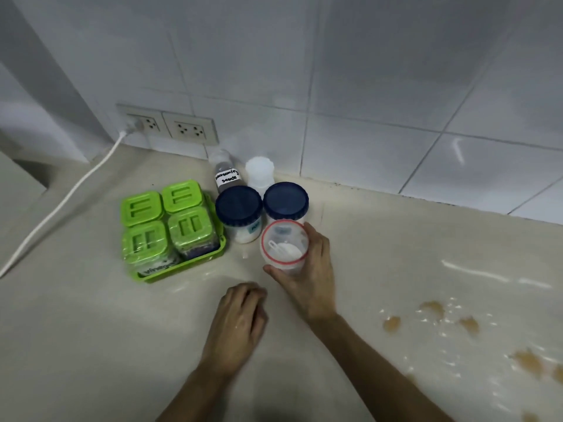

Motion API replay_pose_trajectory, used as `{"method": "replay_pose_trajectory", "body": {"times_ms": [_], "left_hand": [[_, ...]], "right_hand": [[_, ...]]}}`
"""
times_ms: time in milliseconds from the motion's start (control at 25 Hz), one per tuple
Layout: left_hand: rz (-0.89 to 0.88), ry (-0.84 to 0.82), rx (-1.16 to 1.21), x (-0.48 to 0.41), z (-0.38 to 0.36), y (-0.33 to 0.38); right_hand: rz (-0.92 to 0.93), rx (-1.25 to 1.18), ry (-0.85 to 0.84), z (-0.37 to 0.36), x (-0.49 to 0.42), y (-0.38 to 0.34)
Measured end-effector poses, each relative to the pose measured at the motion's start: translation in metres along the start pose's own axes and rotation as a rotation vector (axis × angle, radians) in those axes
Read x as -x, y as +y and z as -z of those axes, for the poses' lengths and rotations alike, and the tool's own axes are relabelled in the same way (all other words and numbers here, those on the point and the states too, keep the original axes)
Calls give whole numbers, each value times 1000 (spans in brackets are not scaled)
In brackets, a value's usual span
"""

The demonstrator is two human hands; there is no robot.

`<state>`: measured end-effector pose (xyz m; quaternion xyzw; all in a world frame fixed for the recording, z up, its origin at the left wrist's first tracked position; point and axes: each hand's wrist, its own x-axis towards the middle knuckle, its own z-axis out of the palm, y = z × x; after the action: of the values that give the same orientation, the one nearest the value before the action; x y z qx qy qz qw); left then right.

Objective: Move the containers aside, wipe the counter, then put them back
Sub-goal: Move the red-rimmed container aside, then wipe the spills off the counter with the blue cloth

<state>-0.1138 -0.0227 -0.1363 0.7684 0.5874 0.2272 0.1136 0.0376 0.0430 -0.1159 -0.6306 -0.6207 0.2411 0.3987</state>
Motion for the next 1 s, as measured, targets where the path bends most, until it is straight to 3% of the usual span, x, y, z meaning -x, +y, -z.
{"method": "replay_pose_trajectory", "body": {"times_ms": [240, 400, 720, 1000], "left_hand": [[15, -67, 0, 3, 10, 5], [-64, -106, 93, 38, 8, 37], [-354, -171, 234, 111, -35, 164], [-621, -247, 213, 123, -83, 297]], "right_hand": [[-102, 66, -81, 15, 17, -8], [-142, 120, -1, 75, 96, 8], [-287, 324, 70, 231, 269, 57], [-372, 386, 65, 353, 327, 139]]}}
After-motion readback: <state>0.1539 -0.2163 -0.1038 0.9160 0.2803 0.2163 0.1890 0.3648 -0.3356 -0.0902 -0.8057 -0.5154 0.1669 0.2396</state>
